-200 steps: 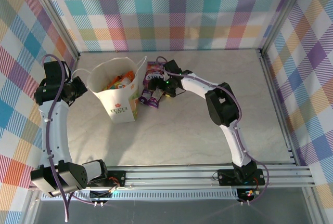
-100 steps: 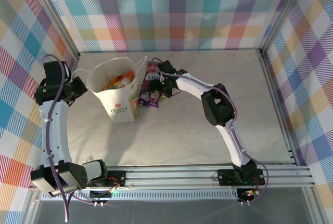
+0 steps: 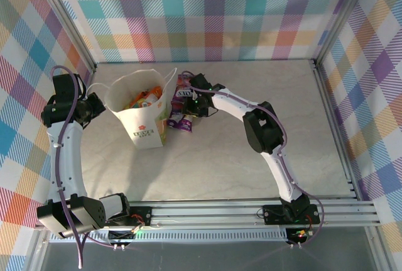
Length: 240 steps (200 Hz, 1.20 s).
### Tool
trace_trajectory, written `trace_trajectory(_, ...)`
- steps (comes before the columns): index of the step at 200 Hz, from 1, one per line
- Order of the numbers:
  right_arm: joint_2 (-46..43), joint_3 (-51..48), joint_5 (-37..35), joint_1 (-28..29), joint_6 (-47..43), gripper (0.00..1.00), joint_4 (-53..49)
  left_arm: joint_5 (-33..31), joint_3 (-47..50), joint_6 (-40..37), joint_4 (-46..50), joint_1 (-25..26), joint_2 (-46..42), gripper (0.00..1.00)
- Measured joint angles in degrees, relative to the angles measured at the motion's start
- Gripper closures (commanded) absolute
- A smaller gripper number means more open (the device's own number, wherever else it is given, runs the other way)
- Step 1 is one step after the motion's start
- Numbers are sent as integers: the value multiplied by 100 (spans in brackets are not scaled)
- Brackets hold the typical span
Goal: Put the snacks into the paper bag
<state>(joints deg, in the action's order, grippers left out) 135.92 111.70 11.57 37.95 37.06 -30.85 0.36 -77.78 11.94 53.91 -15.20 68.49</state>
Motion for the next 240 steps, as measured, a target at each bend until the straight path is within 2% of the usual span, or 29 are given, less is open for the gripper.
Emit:
trace_trajectory(23, -195, -162, -116, 0, -70, 75, -136, 2, 2, 0, 0, 0, -13, 92)
trace_trajectory(127, -1663, -1191, -761, 35, -511, 84, -590, 15, 42, -2, 4, 0, -101, 92)
trace_trajectory(240, -3762, -1703, -1827, 66, -868, 85, -909, 20, 42, -52, 0, 0, -181, 91)
